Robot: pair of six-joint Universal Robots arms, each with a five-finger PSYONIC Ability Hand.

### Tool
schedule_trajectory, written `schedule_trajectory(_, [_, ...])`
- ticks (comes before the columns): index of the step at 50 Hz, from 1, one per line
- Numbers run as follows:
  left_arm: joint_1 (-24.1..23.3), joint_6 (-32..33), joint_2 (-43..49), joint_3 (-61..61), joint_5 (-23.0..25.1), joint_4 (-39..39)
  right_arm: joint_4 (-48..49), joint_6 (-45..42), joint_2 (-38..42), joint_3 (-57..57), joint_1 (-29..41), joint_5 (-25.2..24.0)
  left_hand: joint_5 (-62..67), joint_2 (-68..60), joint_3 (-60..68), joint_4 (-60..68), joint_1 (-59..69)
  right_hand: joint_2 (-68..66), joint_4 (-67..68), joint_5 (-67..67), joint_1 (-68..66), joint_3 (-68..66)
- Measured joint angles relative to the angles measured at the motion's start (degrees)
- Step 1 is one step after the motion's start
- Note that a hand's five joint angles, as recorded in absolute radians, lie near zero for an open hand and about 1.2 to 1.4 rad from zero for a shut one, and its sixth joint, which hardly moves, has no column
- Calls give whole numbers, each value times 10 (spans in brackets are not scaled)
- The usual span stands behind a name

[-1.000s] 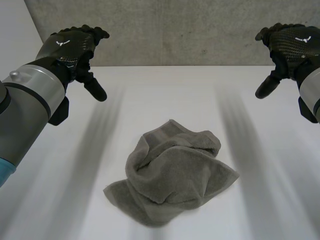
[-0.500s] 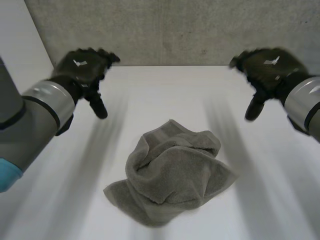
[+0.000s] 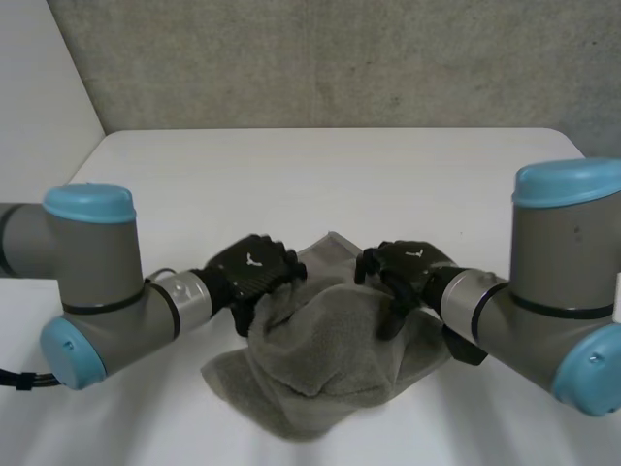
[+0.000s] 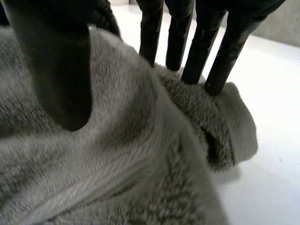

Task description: Fold the laundry

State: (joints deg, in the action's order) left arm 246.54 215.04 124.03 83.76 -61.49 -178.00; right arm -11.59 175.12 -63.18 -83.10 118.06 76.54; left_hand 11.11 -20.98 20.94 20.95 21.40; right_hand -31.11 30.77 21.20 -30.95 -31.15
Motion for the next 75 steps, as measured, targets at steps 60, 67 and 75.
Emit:
schedule_trajectory(60, [-68,-20,-121,199,-326,-164,88,-237,17,-53,-5,-27,278,-280,282,281,278,-453,458,456,-454,-455])
schedule_trajectory(67, [-74,-14,-194,204,-326,-135,105,-233,-53,-99,-33,-32,-27,30,-28,-23,-32,-453,458,456,-454,-455])
schedule_trajectory(75, [-76,-15,-257,203,-322,-117,136,-234,-102,-160,-71,-35,-92,99,-97,-98,-100,-453,458,456,-454,-455])
